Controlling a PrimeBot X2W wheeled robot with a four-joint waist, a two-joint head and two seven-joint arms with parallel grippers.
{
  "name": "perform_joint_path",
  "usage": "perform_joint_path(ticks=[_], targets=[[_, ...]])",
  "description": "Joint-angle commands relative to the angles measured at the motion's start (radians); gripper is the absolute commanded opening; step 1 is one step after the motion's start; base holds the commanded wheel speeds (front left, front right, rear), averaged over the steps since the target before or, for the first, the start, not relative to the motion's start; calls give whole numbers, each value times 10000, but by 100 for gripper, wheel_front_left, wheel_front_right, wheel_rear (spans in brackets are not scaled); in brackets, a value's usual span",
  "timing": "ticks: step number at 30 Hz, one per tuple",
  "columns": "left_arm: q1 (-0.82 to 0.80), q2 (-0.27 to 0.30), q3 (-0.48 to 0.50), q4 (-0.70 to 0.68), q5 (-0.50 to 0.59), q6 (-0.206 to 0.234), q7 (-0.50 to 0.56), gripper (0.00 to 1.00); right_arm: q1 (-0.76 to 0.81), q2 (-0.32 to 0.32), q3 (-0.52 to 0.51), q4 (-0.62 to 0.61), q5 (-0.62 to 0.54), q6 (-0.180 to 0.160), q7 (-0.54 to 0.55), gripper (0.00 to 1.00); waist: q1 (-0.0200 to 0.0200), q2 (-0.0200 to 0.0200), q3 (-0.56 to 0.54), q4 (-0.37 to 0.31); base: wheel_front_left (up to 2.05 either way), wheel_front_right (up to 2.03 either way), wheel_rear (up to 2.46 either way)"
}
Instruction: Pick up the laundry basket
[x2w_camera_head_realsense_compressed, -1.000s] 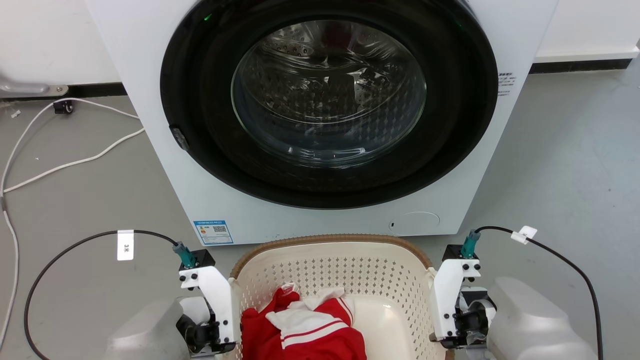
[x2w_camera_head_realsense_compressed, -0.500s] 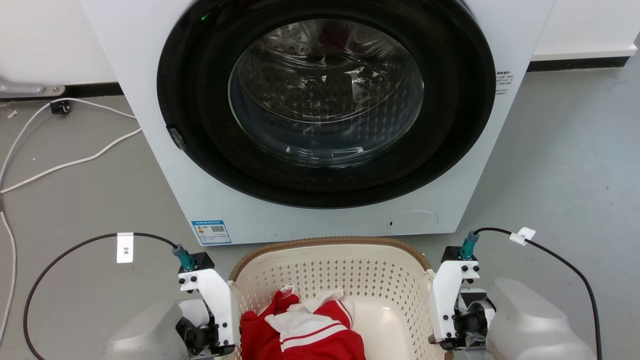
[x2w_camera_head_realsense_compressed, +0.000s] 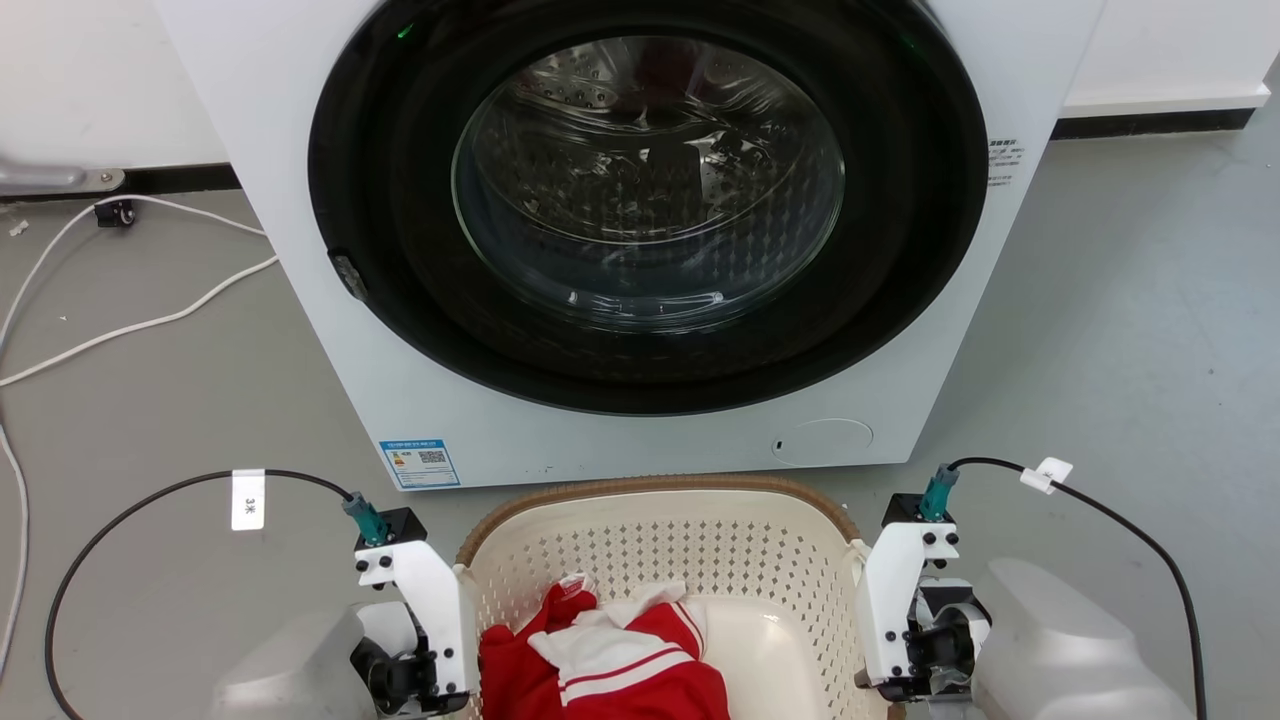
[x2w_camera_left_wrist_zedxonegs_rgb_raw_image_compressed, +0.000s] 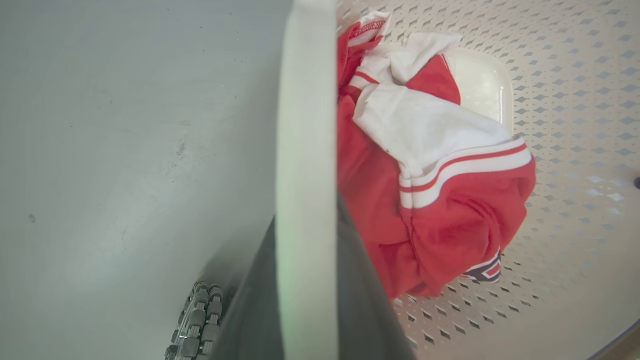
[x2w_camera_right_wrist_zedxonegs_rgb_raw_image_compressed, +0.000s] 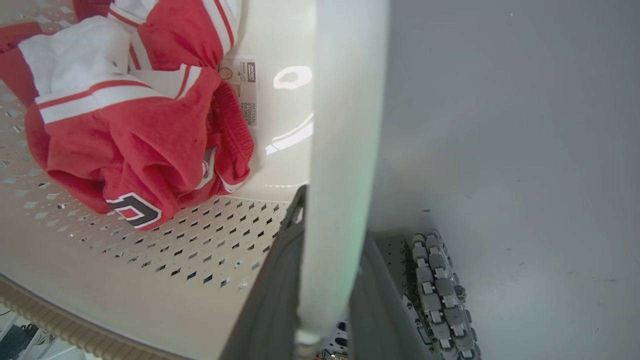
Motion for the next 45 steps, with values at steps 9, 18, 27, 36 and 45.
perform_joint_path(ticks=[9, 18, 27, 36, 45], targets=[[76, -199, 11, -90, -116, -134, -88, 0, 111, 185, -12, -85, 46, 64, -75, 0, -1, 0, 18, 14, 0, 0, 0], [77, -204, -8, -60, -126, -134, -160, 0, 159, 183, -106, -85, 45, 75, -33, 0, -1, 0, -34, 43, 0, 0, 0], [92, -203, -15, -57, -143, -134, -183, 0, 180, 185, -116, -85, 144, 75, -51, 0, -1, 0, -40, 50, 0, 0, 0], [113, -220, -3, -44, -165, -134, -242, 0, 258, 185, -217, -85, 45, 75, -40, 0, -1, 0, -67, 54, 0, 0, 0], [140, -219, 9, -55, -206, -135, -280, 0, 287, 186, -327, -85, -56, 75, -45, 0, -1, 0, -79, 82, 0, 0, 0]])
